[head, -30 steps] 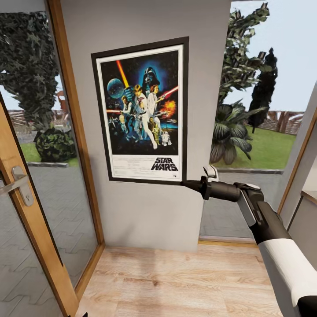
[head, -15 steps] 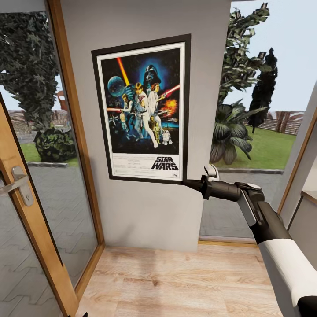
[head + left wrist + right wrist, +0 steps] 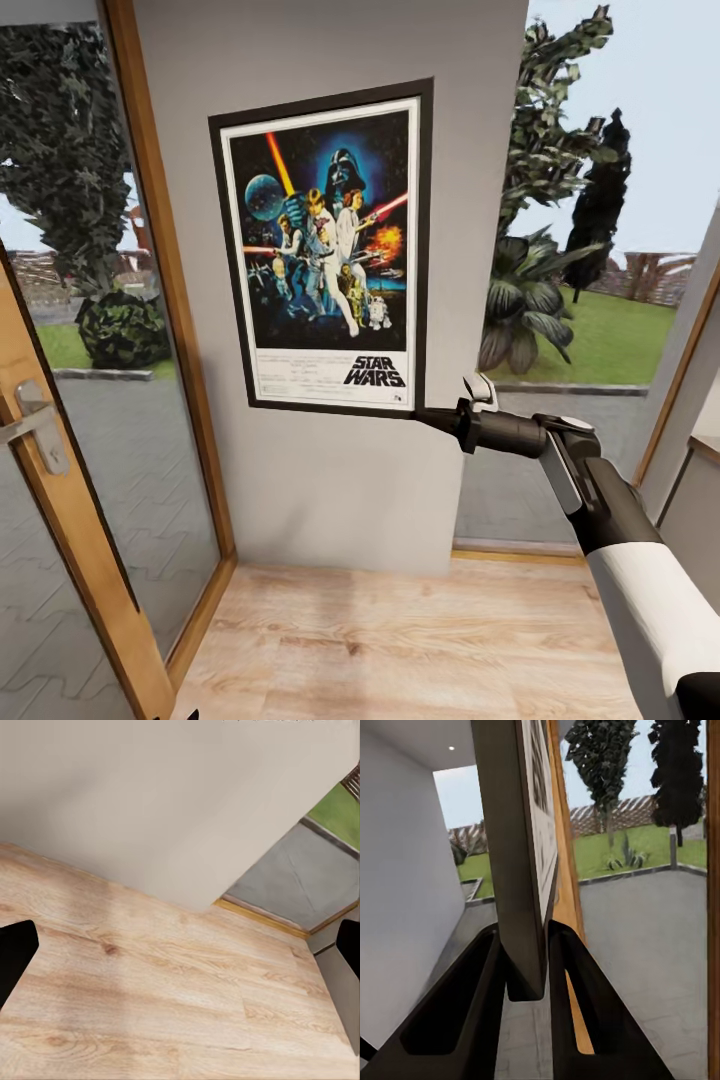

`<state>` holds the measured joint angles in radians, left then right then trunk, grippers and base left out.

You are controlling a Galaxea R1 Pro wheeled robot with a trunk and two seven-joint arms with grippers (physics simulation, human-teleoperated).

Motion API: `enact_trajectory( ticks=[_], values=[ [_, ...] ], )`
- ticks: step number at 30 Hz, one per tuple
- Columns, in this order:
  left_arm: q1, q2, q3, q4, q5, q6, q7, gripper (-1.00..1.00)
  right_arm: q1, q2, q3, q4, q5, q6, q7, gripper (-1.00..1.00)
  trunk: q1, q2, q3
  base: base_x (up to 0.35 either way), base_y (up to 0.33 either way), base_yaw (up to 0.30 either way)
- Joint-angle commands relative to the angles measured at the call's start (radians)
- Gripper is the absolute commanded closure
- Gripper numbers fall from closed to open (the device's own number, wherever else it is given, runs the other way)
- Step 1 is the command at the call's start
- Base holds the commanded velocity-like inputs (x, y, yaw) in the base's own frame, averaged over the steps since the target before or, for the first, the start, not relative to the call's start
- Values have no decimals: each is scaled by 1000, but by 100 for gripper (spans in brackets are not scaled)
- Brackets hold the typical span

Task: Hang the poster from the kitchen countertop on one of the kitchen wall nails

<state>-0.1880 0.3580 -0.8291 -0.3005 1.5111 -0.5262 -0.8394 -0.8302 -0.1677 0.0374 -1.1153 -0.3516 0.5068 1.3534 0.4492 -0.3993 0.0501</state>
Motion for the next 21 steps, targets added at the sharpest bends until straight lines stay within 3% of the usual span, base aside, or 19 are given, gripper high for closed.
enact_trajectory(
  ticks=[1, 11, 21],
  values=[
    [-1, 0, -8, 0, 11, -3, -3, -100, 0, -1, 2, 1, -9, 13, 1, 100, 1, -1, 0, 216, 0, 0],
    [-1, 0, -8, 0, 11, -2, -3, -100, 0, -1, 2, 0, -9, 12, 1, 100, 1, -1, 0, 105, 0, 0],
    [-1, 1, -8, 0, 11, -1, -3, -100, 0, -1, 1, 0, -9, 13, 0, 100, 1, -1, 0, 301, 0, 0]
  ],
)
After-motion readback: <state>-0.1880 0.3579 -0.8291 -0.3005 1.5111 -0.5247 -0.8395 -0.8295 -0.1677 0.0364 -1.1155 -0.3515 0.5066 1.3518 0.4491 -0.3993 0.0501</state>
